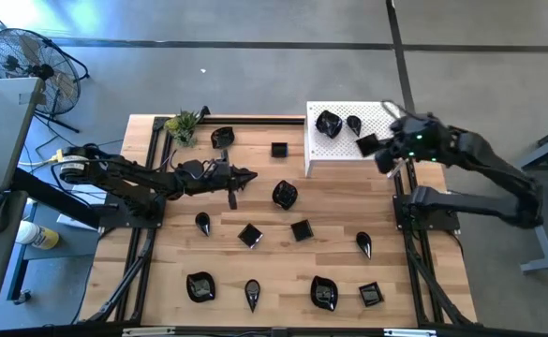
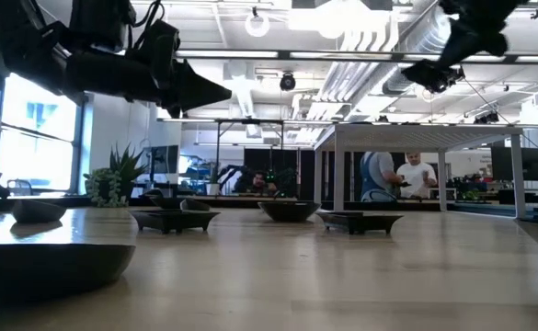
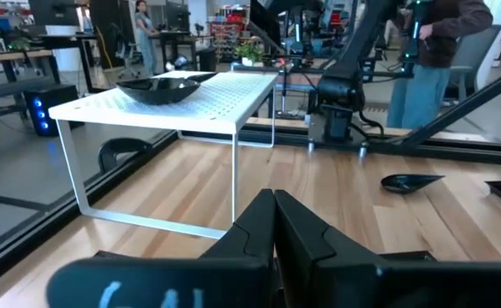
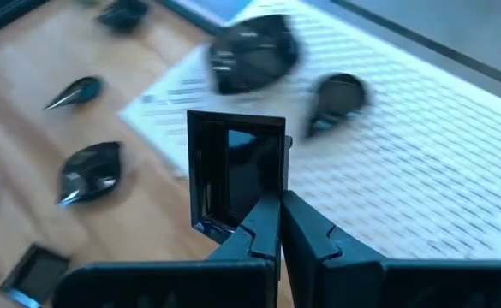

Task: Pick & Place Mini shaped plates
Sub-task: Put the black square plate on the shelf

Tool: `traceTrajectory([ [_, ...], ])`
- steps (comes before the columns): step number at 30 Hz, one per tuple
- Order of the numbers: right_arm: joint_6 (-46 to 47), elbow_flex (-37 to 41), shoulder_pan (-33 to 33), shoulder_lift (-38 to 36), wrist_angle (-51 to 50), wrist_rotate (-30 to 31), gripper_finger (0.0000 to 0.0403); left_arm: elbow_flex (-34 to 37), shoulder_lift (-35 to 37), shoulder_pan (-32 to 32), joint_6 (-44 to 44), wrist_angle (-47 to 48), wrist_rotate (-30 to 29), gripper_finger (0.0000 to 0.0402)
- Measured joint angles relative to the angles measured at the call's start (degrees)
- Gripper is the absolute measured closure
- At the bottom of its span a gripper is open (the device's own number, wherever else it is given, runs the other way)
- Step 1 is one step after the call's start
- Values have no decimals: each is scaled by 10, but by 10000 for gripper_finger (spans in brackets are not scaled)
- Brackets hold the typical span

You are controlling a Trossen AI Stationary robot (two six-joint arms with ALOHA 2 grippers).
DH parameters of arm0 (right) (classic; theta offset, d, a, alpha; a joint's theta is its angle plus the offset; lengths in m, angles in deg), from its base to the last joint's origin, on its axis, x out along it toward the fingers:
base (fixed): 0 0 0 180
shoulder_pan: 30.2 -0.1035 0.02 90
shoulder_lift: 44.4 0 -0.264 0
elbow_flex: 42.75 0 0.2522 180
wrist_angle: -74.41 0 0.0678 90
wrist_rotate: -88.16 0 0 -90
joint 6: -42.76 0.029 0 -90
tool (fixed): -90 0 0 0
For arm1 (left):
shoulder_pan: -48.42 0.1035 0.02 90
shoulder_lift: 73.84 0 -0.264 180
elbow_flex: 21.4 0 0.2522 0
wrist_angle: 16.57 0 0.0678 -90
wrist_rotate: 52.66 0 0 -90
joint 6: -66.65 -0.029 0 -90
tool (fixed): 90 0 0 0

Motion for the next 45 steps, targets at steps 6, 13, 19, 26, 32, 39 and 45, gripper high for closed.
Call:
traceTrajectory([
  [6, -31, 0, 126, -6, -33, -4, 402, 0, 0, 0, 0, 0, 0, 401],
  [13, -59, 0, 236, 59, 17, -56, 403, 0, 0, -1, 2, 7, 11, 401],
  [19, -54, 1, 262, 104, 30, -19, 403, 0, 0, -1, 14, 10, 33, 401],
  [26, -19, 1, 257, 115, 32, 1, 403, 0, 0, -1, 15, 9, 47, 401],
  [32, 15, 0, 257, 137, 28, 23, 403, 0, 0, -1, 19, 10, 47, 401],
  [39, 63, 0, 232, 148, 35, 57, 402, 0, 0, -1, 30, 13, 64, 401],
  [45, 108, 0, 215, 148, 40, 67, 402, -1, 0, -1, 31, 17, 67, 401],
])
